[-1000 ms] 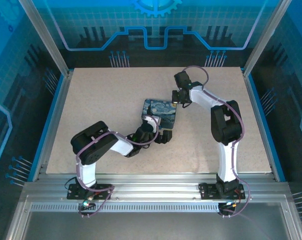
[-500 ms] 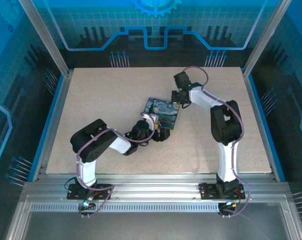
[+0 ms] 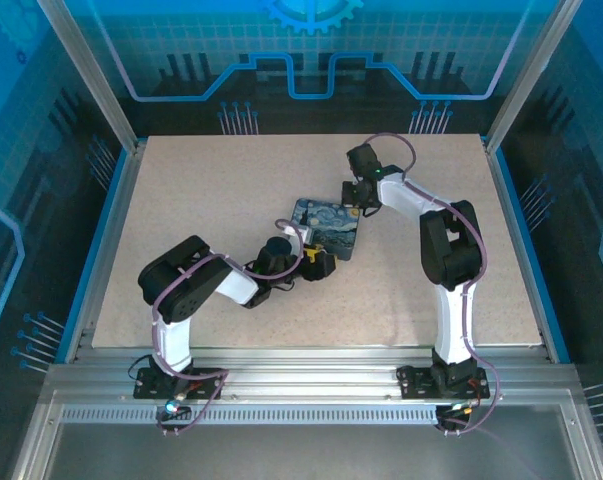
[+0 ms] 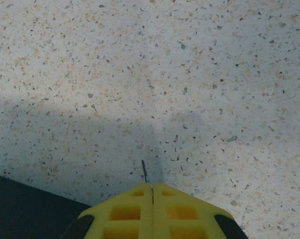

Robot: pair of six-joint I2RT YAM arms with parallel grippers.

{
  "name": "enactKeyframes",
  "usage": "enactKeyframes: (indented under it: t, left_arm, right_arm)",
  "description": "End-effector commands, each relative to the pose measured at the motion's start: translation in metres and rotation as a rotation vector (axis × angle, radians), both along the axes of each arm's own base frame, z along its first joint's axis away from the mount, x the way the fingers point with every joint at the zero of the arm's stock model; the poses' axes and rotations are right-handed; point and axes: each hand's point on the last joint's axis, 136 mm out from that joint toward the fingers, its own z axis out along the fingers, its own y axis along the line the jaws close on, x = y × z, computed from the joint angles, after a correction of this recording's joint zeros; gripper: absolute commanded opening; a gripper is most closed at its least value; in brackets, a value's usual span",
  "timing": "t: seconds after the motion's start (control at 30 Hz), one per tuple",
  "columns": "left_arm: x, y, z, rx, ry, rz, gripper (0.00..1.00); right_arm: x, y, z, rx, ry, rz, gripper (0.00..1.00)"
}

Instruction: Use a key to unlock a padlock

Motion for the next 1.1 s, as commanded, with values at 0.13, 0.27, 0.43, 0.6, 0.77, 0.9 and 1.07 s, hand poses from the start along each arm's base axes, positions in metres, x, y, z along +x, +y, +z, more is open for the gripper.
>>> enactKeyframes:
  t: [0.13, 0.27, 0.43, 0.6, 0.77, 0.9, 1.07]
  left_arm:
    - [-0.007, -0.011, 0.010, -0.094, -0.007, -0.075, 0.65]
    - [-0.007, -0.013, 0.005, -0.093, 0.015, -0.078, 0.59]
    - [-0.002, -0.009, 0.001, -0.062, 0.010, -0.031, 0.72]
    - [0.000, -0.012, 0.001, -0.005, -0.027, -0.003, 0.82]
    - [0.002, -0.021, 0.001, -0.028, -0.025, -0.028, 0.86]
    - [-0.002, -0.025, 0.010, -0.074, -0.046, -0.067, 0.81]
    - [-0.007, -0.018, 0.019, -0.154, -0.036, -0.091, 0.68]
  right_arm:
    - [-0.009, 0.008, -0.018, 0.005, 0.051, 0.013, 0.00]
    - [-0.009, 0.008, -0.018, 0.007, 0.050, 0.013, 0.00]
    - [-0.008, 0.010, -0.015, 0.007, 0.045, 0.018, 0.00]
    - [-0.008, 0.012, -0.015, 0.010, 0.045, 0.023, 0.00]
    - [-0.008, 0.017, -0.015, 0.014, 0.045, 0.031, 0.00]
    - [-0.006, 0.018, -0.014, 0.012, 0.043, 0.033, 0.00]
    - [-0.005, 0.017, -0.014, 0.008, 0.040, 0.035, 0.00]
